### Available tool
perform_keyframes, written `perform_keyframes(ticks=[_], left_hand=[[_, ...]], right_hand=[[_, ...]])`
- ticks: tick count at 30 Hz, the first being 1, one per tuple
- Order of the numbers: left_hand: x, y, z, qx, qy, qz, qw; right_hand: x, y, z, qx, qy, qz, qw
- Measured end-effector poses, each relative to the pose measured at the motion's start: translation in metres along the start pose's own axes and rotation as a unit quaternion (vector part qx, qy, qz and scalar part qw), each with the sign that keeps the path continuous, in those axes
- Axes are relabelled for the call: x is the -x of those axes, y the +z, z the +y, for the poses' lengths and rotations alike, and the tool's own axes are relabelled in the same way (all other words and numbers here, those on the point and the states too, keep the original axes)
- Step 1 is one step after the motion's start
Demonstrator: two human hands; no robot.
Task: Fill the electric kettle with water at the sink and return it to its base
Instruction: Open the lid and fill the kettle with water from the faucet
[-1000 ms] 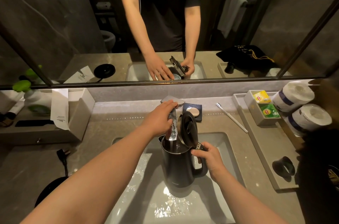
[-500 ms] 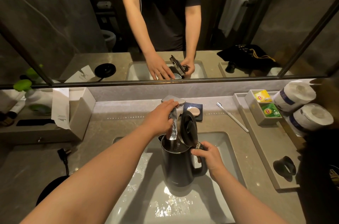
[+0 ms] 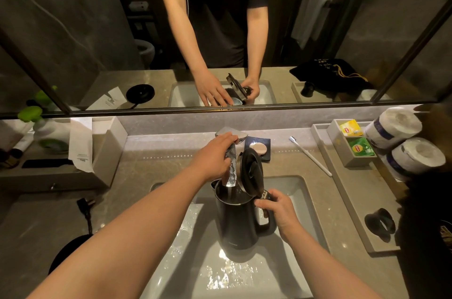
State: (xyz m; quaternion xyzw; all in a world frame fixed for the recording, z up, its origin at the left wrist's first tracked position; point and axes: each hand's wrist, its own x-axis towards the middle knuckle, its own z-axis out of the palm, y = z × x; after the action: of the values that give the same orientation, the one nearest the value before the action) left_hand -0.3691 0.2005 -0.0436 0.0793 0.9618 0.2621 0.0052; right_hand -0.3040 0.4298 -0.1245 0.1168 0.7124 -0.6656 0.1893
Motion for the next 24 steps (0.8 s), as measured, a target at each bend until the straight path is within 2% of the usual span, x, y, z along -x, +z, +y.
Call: perform_keyframes(ticks=[24], left_hand=[[0.0013,-0.0003,0.0024,-0.003,-0.01,0.005,1.0]], right_hand=[[0.0004,0.0001,0.0015,-0.002,0.011,0.002,1.0]])
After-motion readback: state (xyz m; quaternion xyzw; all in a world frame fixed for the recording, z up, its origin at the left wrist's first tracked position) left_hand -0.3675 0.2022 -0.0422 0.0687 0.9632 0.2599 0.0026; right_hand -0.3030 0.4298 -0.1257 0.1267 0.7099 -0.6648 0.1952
